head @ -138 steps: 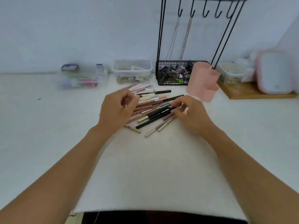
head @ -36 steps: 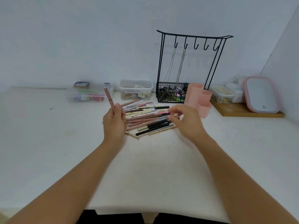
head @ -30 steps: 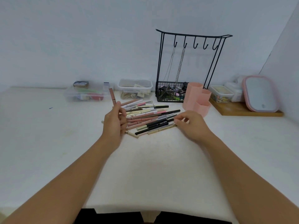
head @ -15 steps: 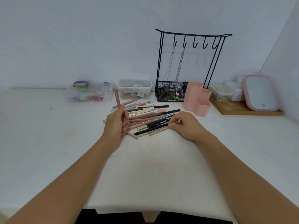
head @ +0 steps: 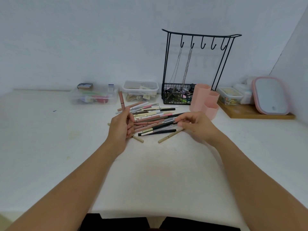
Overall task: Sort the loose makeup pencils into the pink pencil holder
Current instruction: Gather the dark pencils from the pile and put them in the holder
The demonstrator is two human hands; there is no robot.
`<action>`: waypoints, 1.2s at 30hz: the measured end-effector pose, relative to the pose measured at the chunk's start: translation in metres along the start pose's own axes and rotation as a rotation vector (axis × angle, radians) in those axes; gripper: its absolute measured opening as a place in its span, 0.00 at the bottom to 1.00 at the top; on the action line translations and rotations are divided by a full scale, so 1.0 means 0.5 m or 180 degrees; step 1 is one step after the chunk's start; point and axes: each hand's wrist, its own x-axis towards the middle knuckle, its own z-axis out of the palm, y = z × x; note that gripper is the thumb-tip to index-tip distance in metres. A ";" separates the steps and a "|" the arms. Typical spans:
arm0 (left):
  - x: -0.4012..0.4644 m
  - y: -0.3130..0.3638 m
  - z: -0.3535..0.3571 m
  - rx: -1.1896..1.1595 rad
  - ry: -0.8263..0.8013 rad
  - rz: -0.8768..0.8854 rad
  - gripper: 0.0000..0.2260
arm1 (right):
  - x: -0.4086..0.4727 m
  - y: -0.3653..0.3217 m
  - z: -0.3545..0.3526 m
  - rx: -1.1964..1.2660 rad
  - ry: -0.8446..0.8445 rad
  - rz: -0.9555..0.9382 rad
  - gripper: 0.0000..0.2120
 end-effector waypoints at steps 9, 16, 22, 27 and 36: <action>-0.041 0.001 0.069 0.0258 -0.0221 0.0560 0.11 | -0.028 -0.080 0.103 0.3930 0.0515 0.0793 0.11; -0.030 -0.009 0.134 0.0569 -0.0305 0.0751 0.14 | -0.033 -0.069 0.168 0.3749 0.0211 0.0959 0.07; -0.004 0.011 0.063 0.0530 0.0105 0.0403 0.19 | -0.007 -0.064 0.112 -0.0184 0.0706 -0.0287 0.05; -0.001 0.021 -0.001 0.0464 -0.0160 0.0309 0.18 | 0.009 -0.042 0.056 -0.1538 0.0232 -0.0300 0.02; -0.002 0.019 -0.005 0.0288 0.0263 0.0073 0.20 | 0.020 -0.039 0.050 -0.1610 -0.0295 -0.0248 0.01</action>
